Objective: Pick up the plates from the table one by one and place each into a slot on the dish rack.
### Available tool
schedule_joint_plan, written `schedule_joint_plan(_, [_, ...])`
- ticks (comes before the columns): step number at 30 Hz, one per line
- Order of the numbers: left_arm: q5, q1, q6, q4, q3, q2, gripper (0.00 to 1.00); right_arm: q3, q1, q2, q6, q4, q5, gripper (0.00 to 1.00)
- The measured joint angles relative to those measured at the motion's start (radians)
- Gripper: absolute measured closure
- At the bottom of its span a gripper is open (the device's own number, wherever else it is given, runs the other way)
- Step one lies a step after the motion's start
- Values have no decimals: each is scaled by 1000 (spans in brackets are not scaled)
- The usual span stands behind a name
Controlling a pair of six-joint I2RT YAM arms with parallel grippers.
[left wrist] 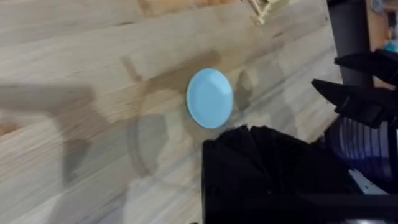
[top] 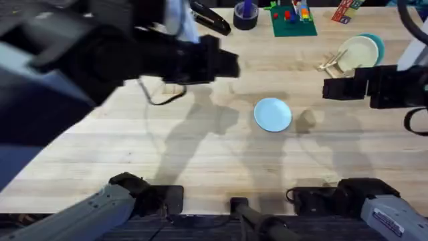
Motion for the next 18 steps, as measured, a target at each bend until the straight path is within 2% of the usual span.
schedule_joint_plan(5, [15, -98, -54, 107, 0, 76, 959, 0, 0, 0, 0, 0, 0, 7])
schedule_joint_plan(8, [34, -134, -67, 140, 0, 112, 960, 0, 0, 0, 0, 0, 0, 7])
schedule_joint_plan(16, [115, -149, -69, 216, -1, 251, 959, 0, 0, 0, 0, 0, 0, 7])
schedule_joint_plan(17, [149, -149, -74, 304, -21, 276, 959, 0, 0, 0, 0, 0, 0, 7])
schedule_joint_plan(18, [157, -149, -77, 326, -33, 276, 959, 0, 0, 0, 0, 0, 0, 7])
